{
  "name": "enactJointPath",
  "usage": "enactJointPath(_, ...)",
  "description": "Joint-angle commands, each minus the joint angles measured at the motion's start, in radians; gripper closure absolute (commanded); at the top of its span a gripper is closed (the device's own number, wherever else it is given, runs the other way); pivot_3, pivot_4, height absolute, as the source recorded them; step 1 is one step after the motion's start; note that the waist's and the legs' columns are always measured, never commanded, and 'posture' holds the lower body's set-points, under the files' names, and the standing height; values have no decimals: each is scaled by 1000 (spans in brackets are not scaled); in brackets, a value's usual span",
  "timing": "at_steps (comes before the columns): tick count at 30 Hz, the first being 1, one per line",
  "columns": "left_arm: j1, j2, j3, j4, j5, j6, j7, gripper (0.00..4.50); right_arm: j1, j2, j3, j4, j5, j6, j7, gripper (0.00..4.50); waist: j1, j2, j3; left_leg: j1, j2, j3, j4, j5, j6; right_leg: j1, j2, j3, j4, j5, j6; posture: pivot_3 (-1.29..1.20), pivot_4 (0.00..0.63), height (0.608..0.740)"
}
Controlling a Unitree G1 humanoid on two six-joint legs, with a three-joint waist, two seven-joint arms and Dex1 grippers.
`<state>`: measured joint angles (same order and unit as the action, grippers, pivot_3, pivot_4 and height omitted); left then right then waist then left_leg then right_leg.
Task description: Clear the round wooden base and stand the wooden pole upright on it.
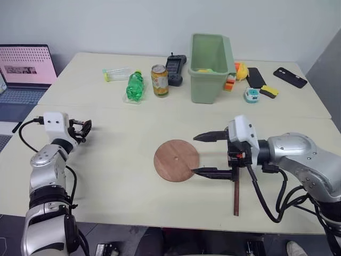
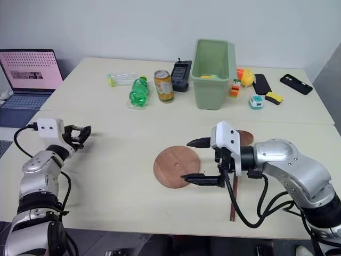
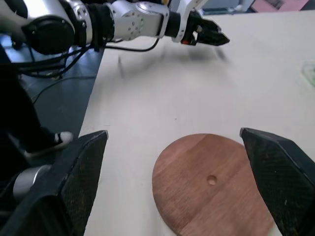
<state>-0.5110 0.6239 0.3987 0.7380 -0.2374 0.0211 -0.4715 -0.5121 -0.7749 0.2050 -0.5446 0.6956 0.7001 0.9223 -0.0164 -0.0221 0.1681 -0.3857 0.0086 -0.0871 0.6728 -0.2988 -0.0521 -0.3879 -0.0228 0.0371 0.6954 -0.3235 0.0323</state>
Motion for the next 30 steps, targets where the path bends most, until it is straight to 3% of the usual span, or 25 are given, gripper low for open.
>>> enactJointPath(1,8,-6,18,0,-31,22,1,1890,-47,22,24,10,-24,-25,53,0,-1,0,0,0,0,0,1,0,0,0,0,0,1,0,0,0,150,740)
enactJointPath(5,9,-6,23,12,-45,29,6,1890,-57,40,25,22,-42,-20,56,0,-5,0,0,0,1,-1,3,-2,3,0,1,0,3,0,0,0,150,740)
enactJointPath(7,9,-1,27,25,-50,28,9,1187,-73,70,5,36,-37,-3,20,0,-7,0,0,0,1,0,3,-2,3,0,1,0,3,0,0,0,150,740)
enactJointPath(9,12,1,27,30,-51,25,8,951,-88,91,-13,45,-29,8,-1,0,-11,0,0,0,1,0,3,-2,3,0,1,0,3,0,0,0,150,740)
enactJointPath(13,12,-1,24,33,-53,25,8,56,-98,101,-21,49,-50,6,-4,0,-13,0,0,0,1,-1,3,-2,3,0,1,0,3,0,0,0,150,740)
enactJointPath(20,29,0,34,-16,-66,31,11,56,-93,113,-36,54,-60,-4,-20,0,-13,0,0,0,1,-1,3,-2,3,0,1,0,3,0,0,0,150,740)
enactJointPath(30,160,13,68,-321,-105,95,24,56,-78,118,-73,64,-84,-33,-34,0,-12,0,0,0,1,-1,3,-2,3,0,0,0,3,0,0,0,150,740)
